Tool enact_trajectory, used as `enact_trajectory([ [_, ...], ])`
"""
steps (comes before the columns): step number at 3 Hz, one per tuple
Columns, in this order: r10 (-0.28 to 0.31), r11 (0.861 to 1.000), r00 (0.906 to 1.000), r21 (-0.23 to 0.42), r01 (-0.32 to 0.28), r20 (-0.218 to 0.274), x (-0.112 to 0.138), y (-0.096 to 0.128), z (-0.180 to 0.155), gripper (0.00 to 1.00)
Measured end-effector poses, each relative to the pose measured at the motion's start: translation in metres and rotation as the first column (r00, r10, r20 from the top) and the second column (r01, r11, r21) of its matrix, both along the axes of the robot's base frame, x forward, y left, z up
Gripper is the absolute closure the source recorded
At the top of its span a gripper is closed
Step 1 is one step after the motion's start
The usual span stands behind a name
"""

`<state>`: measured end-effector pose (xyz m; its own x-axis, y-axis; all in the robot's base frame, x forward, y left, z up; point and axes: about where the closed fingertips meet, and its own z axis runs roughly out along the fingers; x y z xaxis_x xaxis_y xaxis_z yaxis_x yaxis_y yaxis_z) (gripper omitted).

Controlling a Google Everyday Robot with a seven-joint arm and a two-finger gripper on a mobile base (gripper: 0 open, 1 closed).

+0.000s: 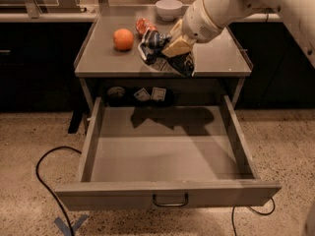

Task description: Pick blue chip bag from top drawer and place on counter

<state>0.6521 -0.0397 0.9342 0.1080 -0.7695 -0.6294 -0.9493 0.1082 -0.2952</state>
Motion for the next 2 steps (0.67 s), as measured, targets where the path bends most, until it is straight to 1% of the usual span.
enact_trajectory([
  [1, -0.023, 0.999, 0.9966, -0.025, 0.025, 0.079, 0.038, -0.004, 0.034, 1.0],
  [2, -0.165, 0.977, 0.9746, -0.113, 0.183, 0.151, 0.093, -0.03, 0.033, 1.0],
])
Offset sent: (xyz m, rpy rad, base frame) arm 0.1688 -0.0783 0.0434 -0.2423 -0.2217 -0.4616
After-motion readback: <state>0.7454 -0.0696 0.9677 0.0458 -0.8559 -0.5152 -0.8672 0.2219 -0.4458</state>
